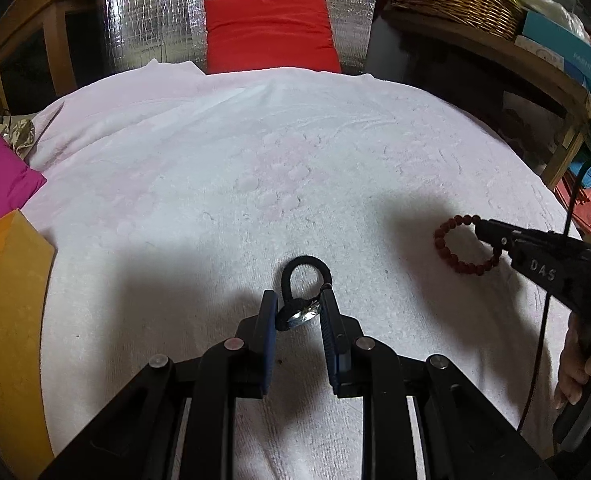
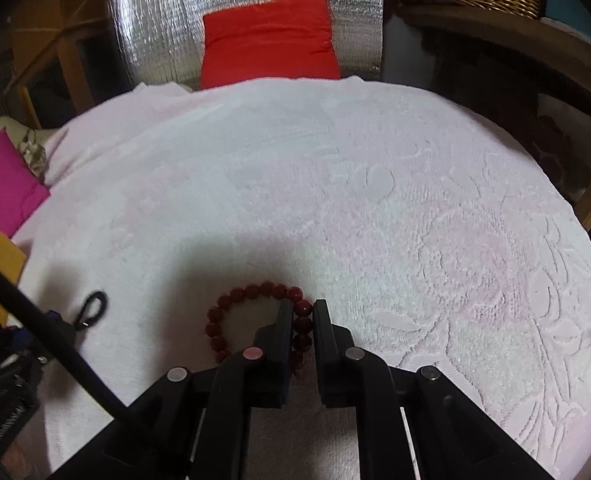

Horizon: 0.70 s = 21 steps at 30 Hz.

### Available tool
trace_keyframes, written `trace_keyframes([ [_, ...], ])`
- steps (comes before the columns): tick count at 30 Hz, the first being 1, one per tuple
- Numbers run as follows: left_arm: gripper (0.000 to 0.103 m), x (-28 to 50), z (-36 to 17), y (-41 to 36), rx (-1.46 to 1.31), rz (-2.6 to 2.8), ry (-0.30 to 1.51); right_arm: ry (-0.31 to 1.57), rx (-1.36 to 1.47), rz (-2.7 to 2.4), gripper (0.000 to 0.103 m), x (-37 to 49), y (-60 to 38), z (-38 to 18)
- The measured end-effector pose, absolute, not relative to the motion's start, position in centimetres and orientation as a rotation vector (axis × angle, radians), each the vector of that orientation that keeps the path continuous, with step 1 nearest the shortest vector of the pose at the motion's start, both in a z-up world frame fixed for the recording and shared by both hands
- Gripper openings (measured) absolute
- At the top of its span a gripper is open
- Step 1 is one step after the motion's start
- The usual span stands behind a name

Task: Organize jewelry
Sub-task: 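Lift the clasp hair tie with the left gripper while the right lifts the red bead bracelet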

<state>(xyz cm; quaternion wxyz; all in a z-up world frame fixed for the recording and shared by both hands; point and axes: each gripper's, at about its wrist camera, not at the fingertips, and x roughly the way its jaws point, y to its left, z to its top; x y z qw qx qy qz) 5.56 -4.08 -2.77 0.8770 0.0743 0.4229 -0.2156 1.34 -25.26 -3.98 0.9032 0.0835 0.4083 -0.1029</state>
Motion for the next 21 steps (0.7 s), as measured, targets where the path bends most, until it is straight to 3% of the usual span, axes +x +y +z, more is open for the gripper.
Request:
trace_keyframes([
  [21,0.022,1.8,-0.2,-2.9,0.218,-0.386,0.815,0.679,0.208,-0.125,0.011,-1.9,-22.4,1.3],
])
